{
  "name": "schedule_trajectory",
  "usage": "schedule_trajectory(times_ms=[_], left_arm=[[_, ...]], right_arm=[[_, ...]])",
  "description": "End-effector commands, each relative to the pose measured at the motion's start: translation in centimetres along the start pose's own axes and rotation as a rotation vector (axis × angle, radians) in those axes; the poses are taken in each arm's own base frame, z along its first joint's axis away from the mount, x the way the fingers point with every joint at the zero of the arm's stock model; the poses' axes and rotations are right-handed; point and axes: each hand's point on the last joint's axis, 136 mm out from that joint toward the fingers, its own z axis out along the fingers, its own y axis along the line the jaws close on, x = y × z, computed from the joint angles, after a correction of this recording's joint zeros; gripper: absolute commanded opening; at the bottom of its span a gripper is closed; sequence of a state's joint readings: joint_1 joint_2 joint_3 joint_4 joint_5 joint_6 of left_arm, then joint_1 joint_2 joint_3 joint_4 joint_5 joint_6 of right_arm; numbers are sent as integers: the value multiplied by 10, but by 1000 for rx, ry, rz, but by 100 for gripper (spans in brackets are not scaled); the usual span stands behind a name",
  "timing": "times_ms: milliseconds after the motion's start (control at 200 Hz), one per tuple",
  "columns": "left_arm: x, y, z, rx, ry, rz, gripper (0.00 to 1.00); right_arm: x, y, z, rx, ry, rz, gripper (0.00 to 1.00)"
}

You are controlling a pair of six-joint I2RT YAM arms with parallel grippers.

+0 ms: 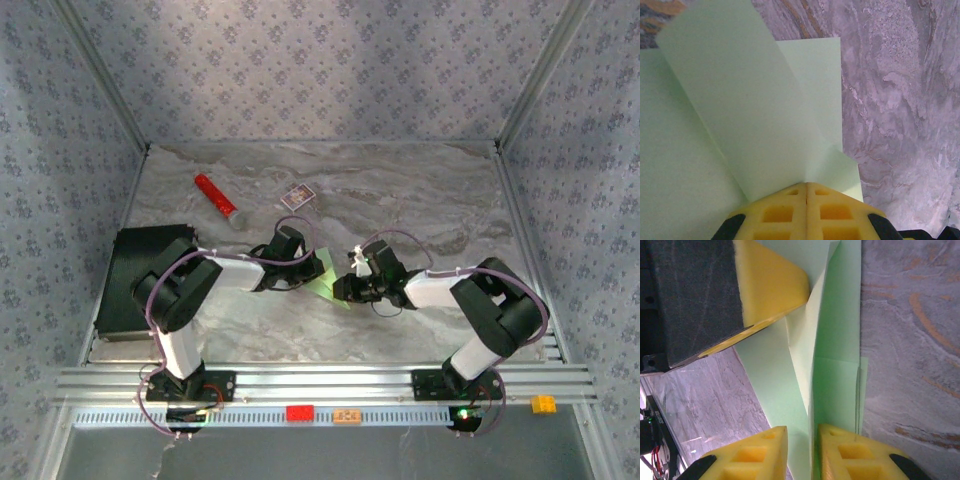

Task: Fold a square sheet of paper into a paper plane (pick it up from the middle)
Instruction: Fourth fold the wing at the center of the table.

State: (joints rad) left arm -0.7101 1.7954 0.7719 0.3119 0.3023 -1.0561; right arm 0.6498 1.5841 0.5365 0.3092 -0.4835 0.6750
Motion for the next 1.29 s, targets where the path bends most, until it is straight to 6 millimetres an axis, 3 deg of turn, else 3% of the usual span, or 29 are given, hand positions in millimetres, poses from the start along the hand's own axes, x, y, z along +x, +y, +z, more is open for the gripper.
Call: schedule_trajectory(times_ms=[0, 545, 1289], left_arm=[[6, 7, 6, -29, 22, 13, 4], [5, 1, 6, -5, 25, 24, 6], [7, -20, 7, 63, 42, 85, 10]], right_arm=[[0, -4, -2, 13, 5, 46, 24], [23, -29, 1, 41, 48, 198, 9], [34, -45, 4, 86, 69, 264, 5]])
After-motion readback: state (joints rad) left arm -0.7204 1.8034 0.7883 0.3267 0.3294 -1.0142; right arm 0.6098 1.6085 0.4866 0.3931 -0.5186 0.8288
